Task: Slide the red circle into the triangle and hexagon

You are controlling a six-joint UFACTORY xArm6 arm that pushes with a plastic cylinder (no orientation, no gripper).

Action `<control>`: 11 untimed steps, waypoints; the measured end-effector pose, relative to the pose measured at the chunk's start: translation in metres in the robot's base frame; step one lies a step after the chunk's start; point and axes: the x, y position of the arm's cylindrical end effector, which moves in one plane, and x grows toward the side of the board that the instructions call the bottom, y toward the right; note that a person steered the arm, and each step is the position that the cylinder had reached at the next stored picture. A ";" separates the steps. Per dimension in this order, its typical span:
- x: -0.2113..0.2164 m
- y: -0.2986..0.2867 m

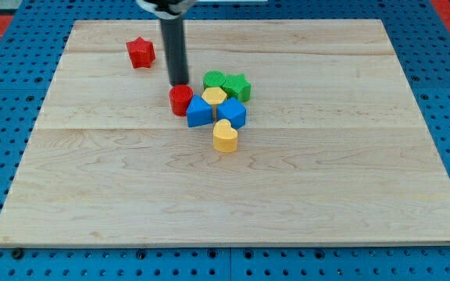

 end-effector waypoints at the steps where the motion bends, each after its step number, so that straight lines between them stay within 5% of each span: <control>1: -0.001 -0.055; 3: 0.089 -0.032; 4: 0.091 -0.020; 5: 0.045 -0.061; 7: 0.063 0.004; 11: 0.064 0.017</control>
